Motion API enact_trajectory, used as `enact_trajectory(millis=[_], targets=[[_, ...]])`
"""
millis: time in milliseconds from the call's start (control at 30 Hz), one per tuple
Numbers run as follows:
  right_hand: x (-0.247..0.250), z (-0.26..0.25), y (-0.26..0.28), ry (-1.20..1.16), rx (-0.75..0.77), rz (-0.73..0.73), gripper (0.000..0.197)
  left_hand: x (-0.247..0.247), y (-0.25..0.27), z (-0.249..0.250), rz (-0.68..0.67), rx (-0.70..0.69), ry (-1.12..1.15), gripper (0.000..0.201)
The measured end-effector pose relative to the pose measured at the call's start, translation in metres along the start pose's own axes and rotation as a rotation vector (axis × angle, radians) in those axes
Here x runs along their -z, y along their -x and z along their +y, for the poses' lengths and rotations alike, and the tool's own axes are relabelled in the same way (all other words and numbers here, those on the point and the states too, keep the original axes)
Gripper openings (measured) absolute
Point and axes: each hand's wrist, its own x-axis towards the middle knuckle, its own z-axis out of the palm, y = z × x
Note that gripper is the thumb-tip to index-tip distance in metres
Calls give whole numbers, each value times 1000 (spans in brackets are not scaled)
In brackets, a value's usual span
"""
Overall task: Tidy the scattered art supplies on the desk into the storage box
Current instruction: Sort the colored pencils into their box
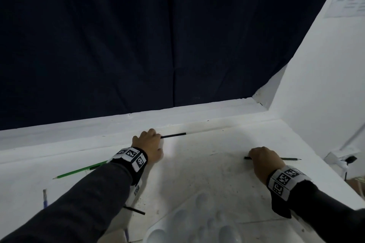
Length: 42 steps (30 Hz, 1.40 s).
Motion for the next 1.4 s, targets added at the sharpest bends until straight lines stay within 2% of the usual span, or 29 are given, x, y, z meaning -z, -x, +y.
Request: enact_trajectory(millis=[67,133,267,367,467,567,733,867,967,1067,1233,1333,1400], targets=[[1,-4,1,34,46,13,24,-2,0,1,20,11,-4,46],[1,-10,0,27,103,28,25,-4,2,1,34,16,13,45],[4,-34,-2,12,238,42,21,-6,7,-6,-2,26,105,39],[8,-62,-1,-13,328,45,25,-8,15,-16,37,113,281,43],[11,-90,0,-50,389,55,24,-5,23,-35,76,262,420,45],[16,-109,-3,-143,417,64,22,-4,23,-57,15,333,507,47],[15,-119,-14,-167,466,-44,51,-7,18,-65,0,320,642,42],[15,-119,-19,-119,483,-106,60,-9,13,-63,21,318,664,16],[19,-119,-16,-75,489,-123,62,-9,11,-61,45,310,673,10],[16,-118,-13,-73,503,-94,61,-7,10,-57,51,318,643,26],[5,-114,-12,-95,525,-28,59,-8,6,-54,77,392,706,24],[5,-114,-11,-94,522,-39,59,-8,4,-53,90,377,782,7],[6,-114,-12,-99,519,-48,59,-9,1,-55,97,347,815,14]])
